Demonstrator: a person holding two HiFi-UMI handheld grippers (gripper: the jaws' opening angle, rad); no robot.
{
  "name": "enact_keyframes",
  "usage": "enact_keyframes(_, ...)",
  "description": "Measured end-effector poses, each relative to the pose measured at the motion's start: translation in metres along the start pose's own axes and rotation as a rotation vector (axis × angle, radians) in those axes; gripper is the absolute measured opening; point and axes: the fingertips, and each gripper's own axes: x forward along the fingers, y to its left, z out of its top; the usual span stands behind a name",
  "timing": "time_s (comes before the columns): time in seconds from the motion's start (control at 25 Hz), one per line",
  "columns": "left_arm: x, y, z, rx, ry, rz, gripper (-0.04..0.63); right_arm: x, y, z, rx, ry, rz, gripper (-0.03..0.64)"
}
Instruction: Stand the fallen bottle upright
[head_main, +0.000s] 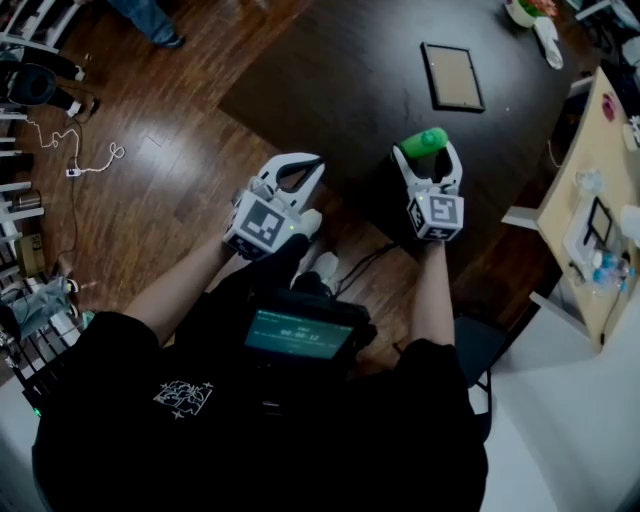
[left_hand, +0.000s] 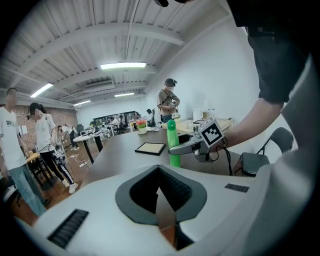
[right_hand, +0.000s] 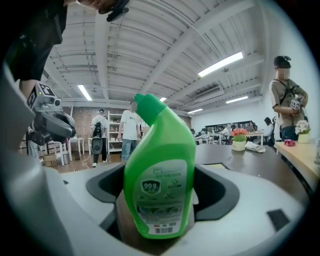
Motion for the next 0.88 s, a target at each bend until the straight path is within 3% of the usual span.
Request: enact_keyframes(0.88, -0.008, -0.010, -0.003, 0.025, 0.013, -0.015, 0.002, -0.017, 0.001, 0.001, -0.006, -0.007, -0.004, 0.453)
